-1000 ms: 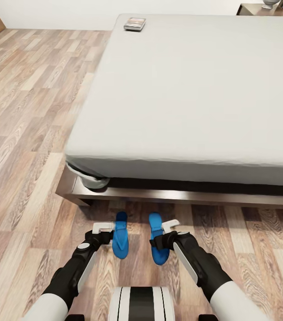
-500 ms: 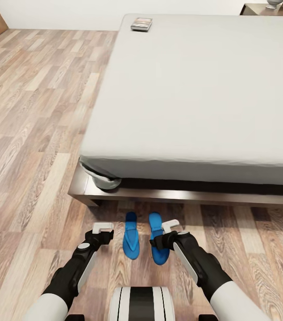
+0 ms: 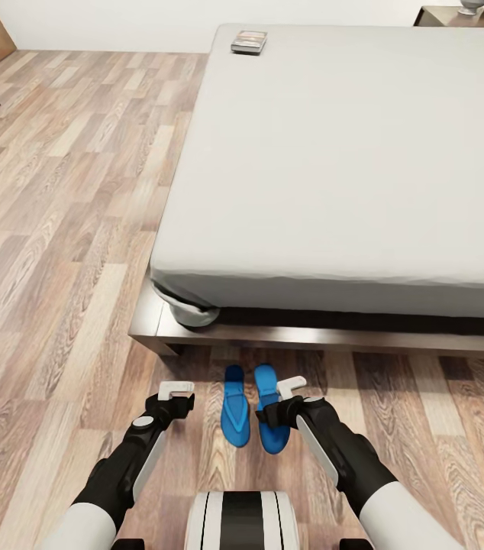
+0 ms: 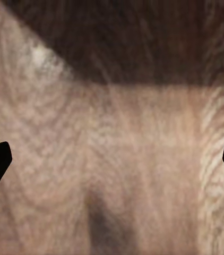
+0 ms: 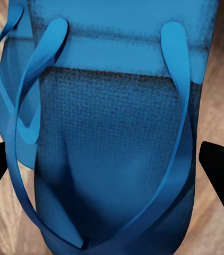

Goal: In the bedroom, move the book from the bed onto either nightstand, and place the two sandals side by side next to the bed.

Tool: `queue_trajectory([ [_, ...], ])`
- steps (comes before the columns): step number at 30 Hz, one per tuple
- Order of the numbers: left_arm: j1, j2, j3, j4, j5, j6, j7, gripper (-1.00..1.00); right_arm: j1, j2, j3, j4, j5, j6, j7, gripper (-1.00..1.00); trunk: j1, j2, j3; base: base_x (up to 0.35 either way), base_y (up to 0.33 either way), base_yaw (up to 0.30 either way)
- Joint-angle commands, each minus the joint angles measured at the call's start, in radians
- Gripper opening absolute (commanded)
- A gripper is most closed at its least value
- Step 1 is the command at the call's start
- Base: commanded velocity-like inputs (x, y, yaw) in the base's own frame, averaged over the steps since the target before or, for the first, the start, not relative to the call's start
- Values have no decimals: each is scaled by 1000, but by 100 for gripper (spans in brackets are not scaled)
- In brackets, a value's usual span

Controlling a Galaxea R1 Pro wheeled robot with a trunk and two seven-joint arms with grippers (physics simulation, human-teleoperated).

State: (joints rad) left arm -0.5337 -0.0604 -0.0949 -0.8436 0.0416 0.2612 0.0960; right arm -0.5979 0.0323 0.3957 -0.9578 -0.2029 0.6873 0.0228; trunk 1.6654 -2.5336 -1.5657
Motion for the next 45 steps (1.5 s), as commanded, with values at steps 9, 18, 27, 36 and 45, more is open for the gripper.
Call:
queue_trajectory([
  [9,0,1,-4,-2,4,3,7,100,0,0,0,-1,1,5,2,-100,0,0,-1,3,6,0],
  [18,0,1,-3,-7,6,8,7,100,0,1,1,-1,1,5,2,-100,0,0,-1,0,0,0],
  [27,1,1,-3,-8,6,9,7,100,0,3,1,-1,0,5,0,-100,1,-1,-12,0,0,0],
  [36,1,0,-4,-10,6,9,7,100,-1,7,-1,0,-2,4,-8,-100,2,-1,-16,0,0,0],
  [45,1,0,-4,-11,6,9,7,100,-23,6,-3,2,0,6,-12,-100,4,-2,-35,0,0,0],
])
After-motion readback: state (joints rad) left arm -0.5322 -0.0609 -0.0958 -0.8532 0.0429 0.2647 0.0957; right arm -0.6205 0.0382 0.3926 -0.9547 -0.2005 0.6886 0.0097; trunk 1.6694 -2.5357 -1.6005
